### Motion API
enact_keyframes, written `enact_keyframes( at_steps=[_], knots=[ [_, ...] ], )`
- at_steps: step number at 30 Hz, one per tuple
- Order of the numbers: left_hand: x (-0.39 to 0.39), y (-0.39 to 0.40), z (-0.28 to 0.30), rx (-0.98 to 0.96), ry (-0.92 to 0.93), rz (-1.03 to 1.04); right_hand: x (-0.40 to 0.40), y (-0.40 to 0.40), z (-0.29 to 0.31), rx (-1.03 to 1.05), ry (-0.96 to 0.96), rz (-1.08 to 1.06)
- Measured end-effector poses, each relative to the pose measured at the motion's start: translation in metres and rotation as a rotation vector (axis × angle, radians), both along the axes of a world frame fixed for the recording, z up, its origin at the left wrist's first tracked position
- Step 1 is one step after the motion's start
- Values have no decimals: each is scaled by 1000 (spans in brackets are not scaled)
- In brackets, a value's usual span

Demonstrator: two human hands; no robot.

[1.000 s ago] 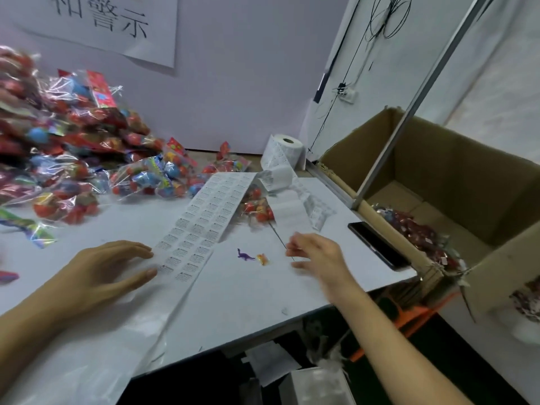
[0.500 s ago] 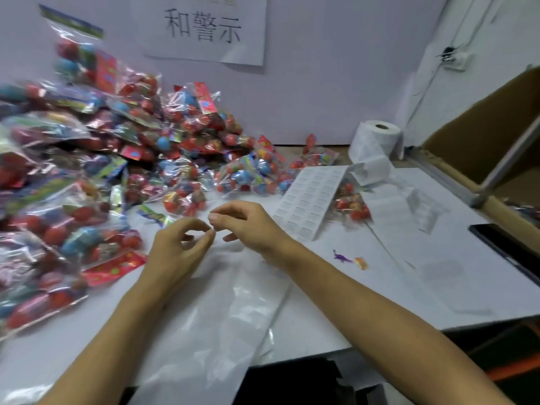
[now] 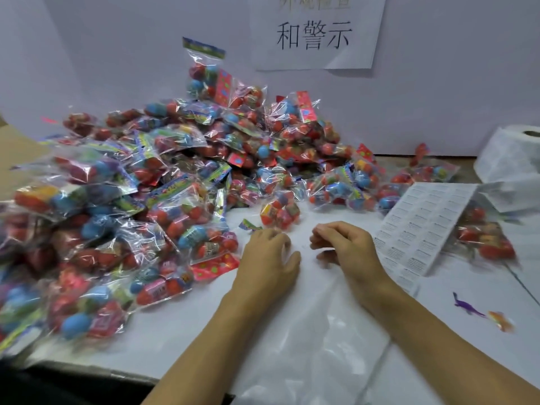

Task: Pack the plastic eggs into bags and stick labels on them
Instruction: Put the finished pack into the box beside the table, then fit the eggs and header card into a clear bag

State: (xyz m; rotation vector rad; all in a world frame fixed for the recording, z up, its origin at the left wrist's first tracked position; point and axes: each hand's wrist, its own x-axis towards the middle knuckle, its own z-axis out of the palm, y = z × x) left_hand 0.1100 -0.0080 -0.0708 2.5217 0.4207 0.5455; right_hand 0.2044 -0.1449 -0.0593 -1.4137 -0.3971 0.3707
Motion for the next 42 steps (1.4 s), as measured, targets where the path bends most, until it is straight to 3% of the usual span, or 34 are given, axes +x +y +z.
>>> enact_keyframes(
  at_steps=[6, 10, 15, 19, 23, 28, 32, 35, 37, 42],
  knots=[
    [-5, -2, 8, -64, -137, 8, 2, -3, 3, 43, -9, -179],
    [-6, -3, 9, -114, -227, -68, 7, -8, 3, -67, -66, -241],
    [-3, -4, 16, -122, -413, -147, 7, -12, 11, -199, -103, -130],
    [-5, -1, 21, -169, -455, -200, 3, -14, 14, -276, -160, 22],
    [-9, -2, 25, -220, -499, -279, -1, -13, 19, -166, -33, 56],
    [-7, 1, 26, -262, -575, -314, -5, -17, 27, -23, 290, 210],
    [-8, -3, 24, -518, -486, -215, -11, -18, 33, 113, 335, 194],
    [-6, -6, 31, -961, -349, -75, -12, -16, 35, 138, 290, 133],
    [-6, -8, 36, -1229, -207, -102, -14, -15, 35, 135, 247, 105],
    [-10, -9, 32, -1234, -189, -212, -15, -16, 35, 125, 195, 113]
  ],
)
